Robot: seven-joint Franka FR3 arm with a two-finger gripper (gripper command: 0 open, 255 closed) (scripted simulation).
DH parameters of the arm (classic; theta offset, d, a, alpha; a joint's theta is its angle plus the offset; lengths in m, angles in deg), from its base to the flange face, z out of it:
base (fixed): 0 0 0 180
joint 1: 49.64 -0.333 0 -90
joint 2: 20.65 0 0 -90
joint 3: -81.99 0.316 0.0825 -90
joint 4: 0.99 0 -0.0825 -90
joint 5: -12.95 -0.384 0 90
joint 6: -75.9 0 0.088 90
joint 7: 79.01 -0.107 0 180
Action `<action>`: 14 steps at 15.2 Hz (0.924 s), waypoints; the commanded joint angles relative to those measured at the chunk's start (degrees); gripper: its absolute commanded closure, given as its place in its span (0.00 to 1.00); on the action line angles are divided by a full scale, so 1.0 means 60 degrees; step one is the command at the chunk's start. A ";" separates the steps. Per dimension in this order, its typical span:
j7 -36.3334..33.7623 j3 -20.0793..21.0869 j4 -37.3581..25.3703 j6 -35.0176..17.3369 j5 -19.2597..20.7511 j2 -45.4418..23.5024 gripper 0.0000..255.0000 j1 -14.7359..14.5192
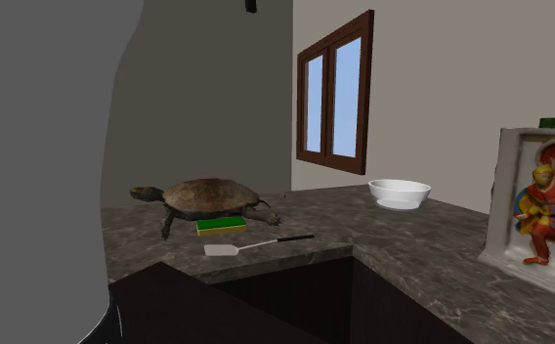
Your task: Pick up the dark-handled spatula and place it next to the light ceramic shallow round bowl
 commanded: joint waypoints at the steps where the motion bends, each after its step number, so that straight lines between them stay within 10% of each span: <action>1: 0.0000 0.0000 0.0000 0.0000 0.0000 0.0000 0.00 0.0000; 14: -0.2944 0.1780 0.2441 -0.3850 -0.0634 -0.1756 0.00 0.0336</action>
